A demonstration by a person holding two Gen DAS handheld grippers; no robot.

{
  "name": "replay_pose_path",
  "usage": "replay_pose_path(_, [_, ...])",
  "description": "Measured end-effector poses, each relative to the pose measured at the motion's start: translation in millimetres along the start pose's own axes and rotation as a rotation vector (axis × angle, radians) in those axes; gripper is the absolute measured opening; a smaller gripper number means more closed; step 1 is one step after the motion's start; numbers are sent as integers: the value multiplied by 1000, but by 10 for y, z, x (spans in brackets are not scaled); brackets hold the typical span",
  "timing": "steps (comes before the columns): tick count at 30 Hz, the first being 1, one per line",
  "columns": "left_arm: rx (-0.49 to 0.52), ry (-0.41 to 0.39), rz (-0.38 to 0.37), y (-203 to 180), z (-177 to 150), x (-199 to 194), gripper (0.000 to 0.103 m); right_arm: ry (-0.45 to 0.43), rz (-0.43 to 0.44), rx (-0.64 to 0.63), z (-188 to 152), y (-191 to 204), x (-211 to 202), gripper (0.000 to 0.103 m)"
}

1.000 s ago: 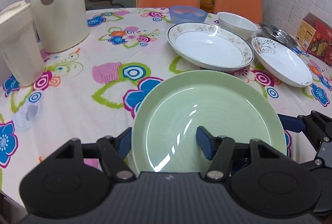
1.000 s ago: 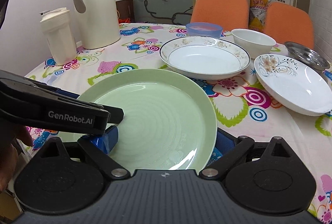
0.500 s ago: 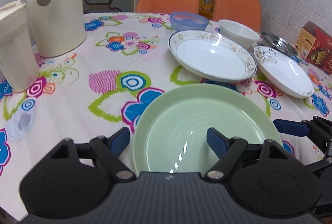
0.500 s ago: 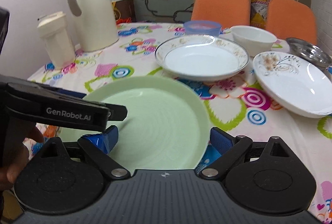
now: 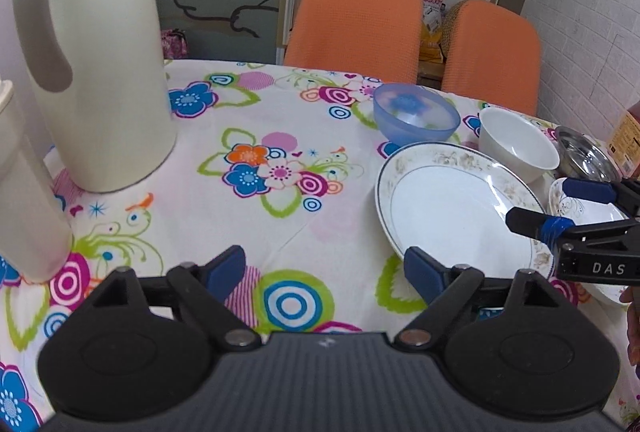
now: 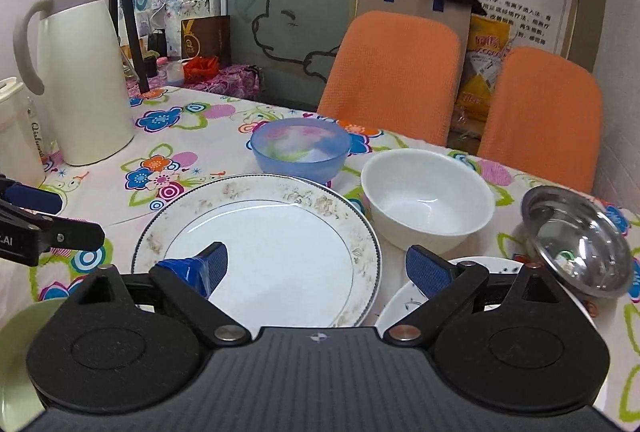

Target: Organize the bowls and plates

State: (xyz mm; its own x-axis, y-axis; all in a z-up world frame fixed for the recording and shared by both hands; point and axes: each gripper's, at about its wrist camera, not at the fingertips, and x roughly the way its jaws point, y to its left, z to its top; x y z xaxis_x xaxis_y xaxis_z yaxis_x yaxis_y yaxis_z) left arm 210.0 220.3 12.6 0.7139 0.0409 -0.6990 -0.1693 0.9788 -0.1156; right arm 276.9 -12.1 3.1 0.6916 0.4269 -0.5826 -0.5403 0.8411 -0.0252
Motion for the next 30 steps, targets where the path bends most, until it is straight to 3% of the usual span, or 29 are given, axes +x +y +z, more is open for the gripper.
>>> replay_pose_path(9, [17,31,-8,55,146,237,86,124,42,42,43,-24,495,85])
replay_pose_path(11, [12,33,-10,64,175,272,86,125,15,23,48,54,506,85])
replay_pose_path(15, [24,38,-9,31,222,359,86,115,82,27,66,112,483,84])
replay_pose_path(18, [51,52,-14,-38,243,451,86,101,27,13,19,125,428,84])
replay_pose_path(21, [68,73,-33,-116,262,580,86,122,83,28,-50,148,406,84])
replay_pose_path(25, [105,107,-14,-220,253,744,82,111,91,35,-119,163,390,84])
replay_pose_path(28, [107,104,-13,-229,243,782,85,85,88,26,-158,175,366,84])
replay_pose_path(30, [108,98,-28,-237,250,775,73,71,85,26,-175,180,355,85])
